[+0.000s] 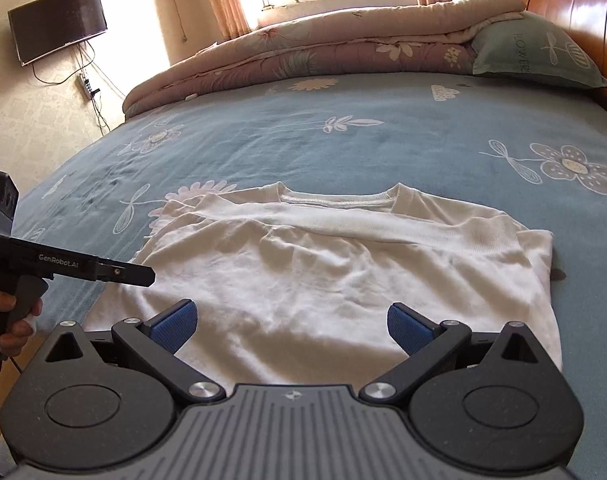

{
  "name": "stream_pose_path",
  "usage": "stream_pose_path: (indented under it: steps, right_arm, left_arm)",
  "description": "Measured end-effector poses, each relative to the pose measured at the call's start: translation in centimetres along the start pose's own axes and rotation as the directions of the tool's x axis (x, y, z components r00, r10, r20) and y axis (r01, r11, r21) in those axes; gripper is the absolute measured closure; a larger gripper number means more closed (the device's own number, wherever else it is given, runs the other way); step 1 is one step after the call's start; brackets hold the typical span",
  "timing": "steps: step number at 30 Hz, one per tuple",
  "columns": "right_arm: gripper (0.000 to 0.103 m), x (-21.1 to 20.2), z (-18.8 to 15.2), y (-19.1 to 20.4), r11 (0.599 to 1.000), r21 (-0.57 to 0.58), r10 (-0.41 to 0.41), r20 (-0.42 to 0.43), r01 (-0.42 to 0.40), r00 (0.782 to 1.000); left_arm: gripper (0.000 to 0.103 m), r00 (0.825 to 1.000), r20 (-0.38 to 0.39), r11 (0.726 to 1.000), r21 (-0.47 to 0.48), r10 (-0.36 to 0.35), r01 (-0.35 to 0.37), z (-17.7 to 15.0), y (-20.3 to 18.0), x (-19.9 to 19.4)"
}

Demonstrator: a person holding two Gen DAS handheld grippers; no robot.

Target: Fold clothes

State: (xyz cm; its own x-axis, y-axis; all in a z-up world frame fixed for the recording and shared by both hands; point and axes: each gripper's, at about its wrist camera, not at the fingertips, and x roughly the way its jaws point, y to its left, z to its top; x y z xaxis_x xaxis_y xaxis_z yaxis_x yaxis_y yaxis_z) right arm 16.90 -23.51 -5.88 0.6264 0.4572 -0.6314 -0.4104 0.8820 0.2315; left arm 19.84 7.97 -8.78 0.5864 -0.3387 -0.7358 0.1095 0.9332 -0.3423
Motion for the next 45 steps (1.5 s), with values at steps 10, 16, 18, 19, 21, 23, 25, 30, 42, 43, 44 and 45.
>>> stream_pose_path:
  steps: [10, 16, 18, 19, 21, 23, 25, 30, 42, 43, 44, 45]
  right_arm:
    - [0.0, 2.6, -1.7, 0.1, 0.999, 0.044, 0.015, -0.087, -0.012, 0.996]
    - [0.0, 2.5, -0.4, 0.6, 0.995, 0.077, 0.072, -0.04, -0.069, 0.997]
    - [0.0, 3.0, 0.2, 1.3, 0.993, 0.061, 0.101, -0.023, -0.099, 0.995]
    - [0.0, 3.7, 0.1, 1.6, 0.992, 0.063, 0.109, -0.05, -0.106, 0.993]
    - [0.0, 5.1, -0.1, 2.1, 0.991, 0.068, 0.126, -0.105, -0.119, 0.986]
    - [0.0, 5.6, -1.0, 2.1, 0.99, 0.083, 0.126, -0.121, -0.117, 0.985]
    - [0.0, 5.2, -1.7, 2.0, 0.989, 0.092, 0.128, -0.093, -0.12, 0.987]
    - [0.0, 4.9, -1.9, 1.6, 0.984, 0.116, 0.146, -0.09, -0.135, 0.985]
    - [0.0, 4.9, -2.4, 3.1, 0.997, 0.026, 0.073, -0.097, -0.071, 0.993]
    - [0.0, 4.9, -2.5, 3.0, 0.997, 0.028, 0.078, -0.095, -0.075, 0.992]
    - [0.0, 4.9, -2.5, 2.9, 0.996, 0.03, 0.082, -0.092, -0.079, 0.992]
    - [0.0, 4.9, -2.5, 2.9, 0.996, 0.031, 0.082, -0.092, -0.08, 0.992]
  left_arm:
    - [0.027, 1.0, 0.004, 0.999, -0.022, -0.022, 0.022, 0.6, 0.8, 1.1]
    - [0.025, 0.999, 0.004, 0.999, -0.036, -0.033, 0.033, 0.7, 0.9, 1.3]
    - [0.025, 0.999, 0.015, 0.998, -0.046, -0.044, 0.044, 0.5, 1.1, 1.2]
    - [0.025, 0.999, 0.019, 0.997, -0.049, -0.05, 0.051, 0.4, 1.2, 1.1]
    - [0.025, 0.998, 0.027, 0.996, -0.068, -0.064, 0.066, 0.3, 1.5, 1.0]
    - [0.025, 0.997, 0.033, 0.994, -0.08, -0.075, 0.078, 0.3, 1.8, 0.9]
    - [0.025, 0.996, 0.035, 0.993, -0.084, -0.08, 0.082, 0.3, 1.8, 0.9]
    - [0.026, 0.994, 0.037, 0.993, -0.053, -0.1, 0.102, 1.6, 0.9, 0.2]
    - [0.026, 0.994, -0.005, 0.993, -0.034, -0.111, 0.111, 4.4, 1.4, 3.6]
    - [0.026, 0.992, 0.002, 0.991, -0.036, -0.126, 0.126, 4.5, 1.6, 3.1]
    - [0.026, 0.991, 0.018, 0.99, -0.038, -0.133, 0.134, 4.7, 2.0, 2.5]
    - [0.026, 0.991, 0.034, 0.99, -0.046, -0.129, 0.131, 5.0, 2.6, 1.9]
